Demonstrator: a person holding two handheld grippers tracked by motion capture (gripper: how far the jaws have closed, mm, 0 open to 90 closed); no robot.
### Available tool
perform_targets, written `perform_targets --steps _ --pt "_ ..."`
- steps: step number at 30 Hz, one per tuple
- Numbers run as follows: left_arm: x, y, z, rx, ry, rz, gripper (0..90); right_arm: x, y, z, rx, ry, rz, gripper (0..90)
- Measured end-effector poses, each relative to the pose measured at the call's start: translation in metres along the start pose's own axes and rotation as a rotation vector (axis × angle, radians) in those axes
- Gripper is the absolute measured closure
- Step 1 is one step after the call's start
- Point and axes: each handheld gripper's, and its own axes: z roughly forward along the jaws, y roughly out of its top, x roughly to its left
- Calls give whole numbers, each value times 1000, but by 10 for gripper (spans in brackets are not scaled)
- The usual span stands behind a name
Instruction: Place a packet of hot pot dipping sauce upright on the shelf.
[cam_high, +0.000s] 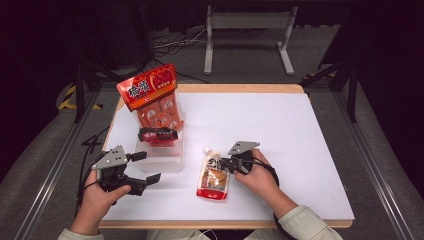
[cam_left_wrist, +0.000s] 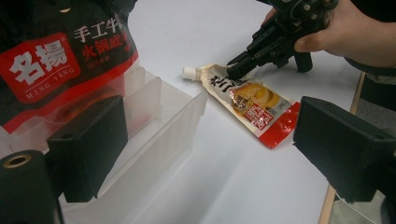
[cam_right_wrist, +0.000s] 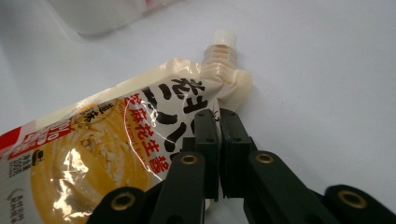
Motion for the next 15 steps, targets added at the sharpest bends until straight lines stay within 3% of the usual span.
perform_targets --steps 6,15 --pt "-1 1 3 1 -6 3 104 0 6 -14 -54 15 16 888" --pt "-4 3 6 -9 -13 21 95 8 20 -39 -147 -3 -29 892"
